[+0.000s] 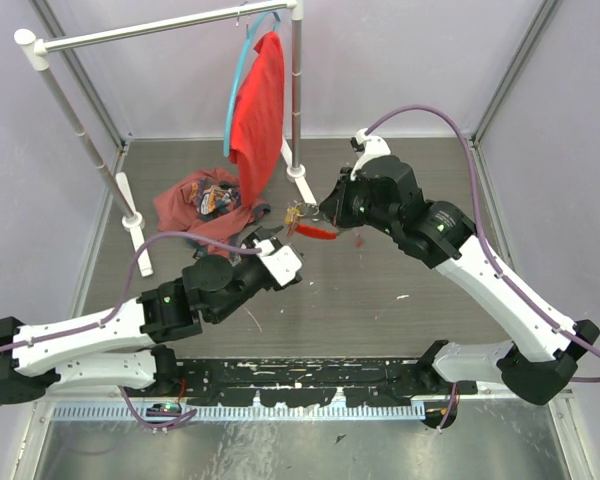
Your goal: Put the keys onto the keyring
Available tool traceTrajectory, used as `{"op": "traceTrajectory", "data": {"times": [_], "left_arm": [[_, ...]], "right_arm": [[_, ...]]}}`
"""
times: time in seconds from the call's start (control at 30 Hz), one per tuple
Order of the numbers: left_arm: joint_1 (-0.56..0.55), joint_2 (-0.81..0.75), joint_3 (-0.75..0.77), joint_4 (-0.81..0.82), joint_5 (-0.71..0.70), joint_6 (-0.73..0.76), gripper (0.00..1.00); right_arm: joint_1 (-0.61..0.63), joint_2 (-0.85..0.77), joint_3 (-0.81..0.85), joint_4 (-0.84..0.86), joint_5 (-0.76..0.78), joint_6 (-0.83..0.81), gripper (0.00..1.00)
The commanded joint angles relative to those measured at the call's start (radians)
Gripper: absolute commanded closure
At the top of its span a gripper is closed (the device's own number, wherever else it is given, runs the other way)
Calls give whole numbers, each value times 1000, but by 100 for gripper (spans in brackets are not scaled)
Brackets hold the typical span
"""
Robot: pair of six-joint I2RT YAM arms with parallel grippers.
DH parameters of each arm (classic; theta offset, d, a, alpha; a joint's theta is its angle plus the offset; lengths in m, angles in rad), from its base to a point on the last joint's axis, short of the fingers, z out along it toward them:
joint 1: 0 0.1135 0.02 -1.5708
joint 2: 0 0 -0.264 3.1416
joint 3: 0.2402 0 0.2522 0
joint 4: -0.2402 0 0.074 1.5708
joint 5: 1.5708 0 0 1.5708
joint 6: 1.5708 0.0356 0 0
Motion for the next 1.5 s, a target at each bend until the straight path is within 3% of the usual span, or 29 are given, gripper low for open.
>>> {"op": "traceTrajectory", "data": {"times": [0.0, 0.23, 0.5, 0.83, 1.03, 1.23, 1.47], "left_arm": [[-17, 10, -47, 333, -52, 184, 34], [-82, 72, -128, 648, -75, 409, 37], [-170, 186, -137, 821, -106, 721, 36], [-165, 239, -162, 930, -159, 846, 41], [-155, 231, -157, 965, -167, 828, 46], [-151, 235, -193, 1094, -139, 895, 43], [-152, 213, -189, 1118, -120, 859, 42]], "right_arm": [[2, -58, 59, 25, -80, 35, 99], [2, -80, 71, 15, -132, 62, 99], [1, -97, 69, 19, -145, 71, 99], [2, -132, 67, 16, -178, 77, 99], [2, -160, 44, 48, -234, 110, 99], [1, -200, 25, 69, -255, 125, 99], [2, -242, 2, 96, -283, 137, 99]]}}
